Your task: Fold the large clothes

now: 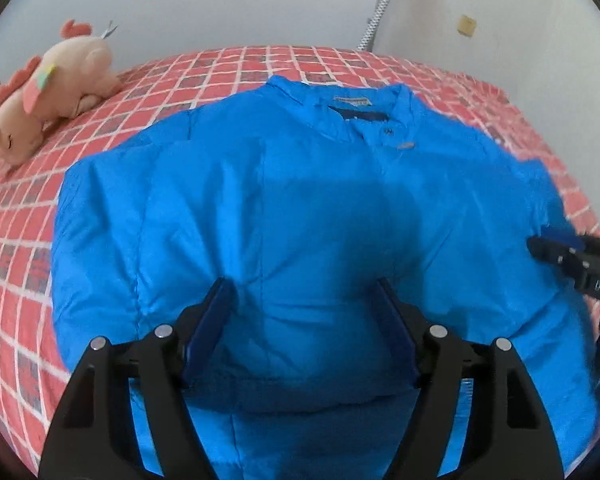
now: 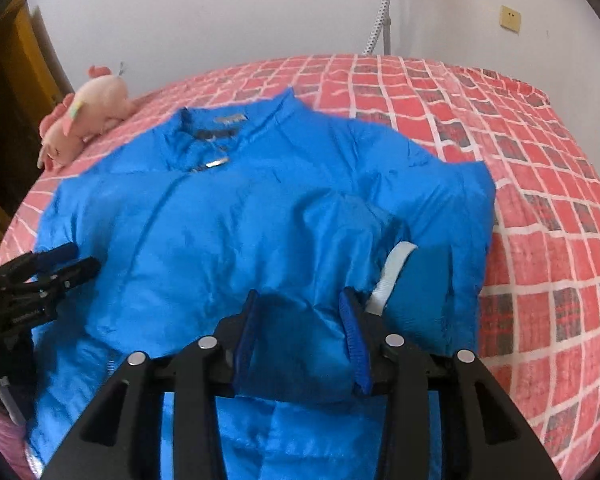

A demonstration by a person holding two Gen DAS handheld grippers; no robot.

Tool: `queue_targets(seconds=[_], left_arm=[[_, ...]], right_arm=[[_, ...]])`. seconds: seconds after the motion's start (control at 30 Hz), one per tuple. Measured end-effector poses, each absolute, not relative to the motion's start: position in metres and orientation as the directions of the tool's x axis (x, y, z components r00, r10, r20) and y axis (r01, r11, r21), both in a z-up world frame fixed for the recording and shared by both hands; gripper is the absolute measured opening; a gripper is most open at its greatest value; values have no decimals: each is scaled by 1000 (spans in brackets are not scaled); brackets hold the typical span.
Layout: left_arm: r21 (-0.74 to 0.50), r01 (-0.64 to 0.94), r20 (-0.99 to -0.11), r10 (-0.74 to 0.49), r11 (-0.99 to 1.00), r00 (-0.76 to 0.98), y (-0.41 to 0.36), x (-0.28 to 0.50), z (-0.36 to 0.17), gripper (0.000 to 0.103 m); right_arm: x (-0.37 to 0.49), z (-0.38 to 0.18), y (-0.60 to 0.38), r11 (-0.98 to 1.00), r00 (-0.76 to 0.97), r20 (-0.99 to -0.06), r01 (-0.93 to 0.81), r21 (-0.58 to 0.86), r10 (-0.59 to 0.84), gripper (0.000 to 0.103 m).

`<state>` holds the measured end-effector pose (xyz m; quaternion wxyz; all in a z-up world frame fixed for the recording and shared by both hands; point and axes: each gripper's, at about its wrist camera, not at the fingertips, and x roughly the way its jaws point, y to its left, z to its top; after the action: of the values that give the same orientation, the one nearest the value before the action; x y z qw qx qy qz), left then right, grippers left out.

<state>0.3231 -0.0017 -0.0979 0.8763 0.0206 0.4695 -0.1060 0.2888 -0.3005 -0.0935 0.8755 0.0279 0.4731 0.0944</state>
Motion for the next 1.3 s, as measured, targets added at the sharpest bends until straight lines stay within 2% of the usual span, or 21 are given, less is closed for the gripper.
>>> queue_targets(seconds=[0.13, 0.33, 0.47, 0.57, 0.63, 0.83, 1.07, 1.3], left_arm=[[-66, 202, -824, -168, 977, 541, -1, 324, -99, 72], [-140, 181, -821, -217, 973, 528, 25, 298, -69, 69], [-107, 144, -818, -170, 984, 550, 60, 244, -47, 74], [-63, 121, -822, -120, 991, 557, 82, 200, -42, 79], [-43, 84, -822, -83, 996, 564, 101, 163, -43, 83], [-35, 7, -841, -33, 999, 540, 140, 76, -60, 87], [-144, -18, -862, -116, 989, 493, 151, 23, -86, 87], [-216, -13, -854, -182, 976, 486, 148, 4, -104, 89]], right_arm=[[287, -97, -301, 982, 553, -812, -134, 136, 188, 41], [250, -64, -326, 954, 572, -764, -155, 255, 297, 43], [200, -51, -341, 940, 541, -769, -186, 285, 340, 43], [151, -54, -353, 948, 523, -791, -191, 256, 319, 47], [121, -58, -360, 955, 517, -804, -187, 229, 294, 47], [34, -67, -381, 952, 500, -810, -172, 255, 307, 52], [-25, -76, -374, 941, 475, -812, -198, 276, 338, 53], [-34, -96, -371, 927, 423, -825, -180, 328, 375, 54]])
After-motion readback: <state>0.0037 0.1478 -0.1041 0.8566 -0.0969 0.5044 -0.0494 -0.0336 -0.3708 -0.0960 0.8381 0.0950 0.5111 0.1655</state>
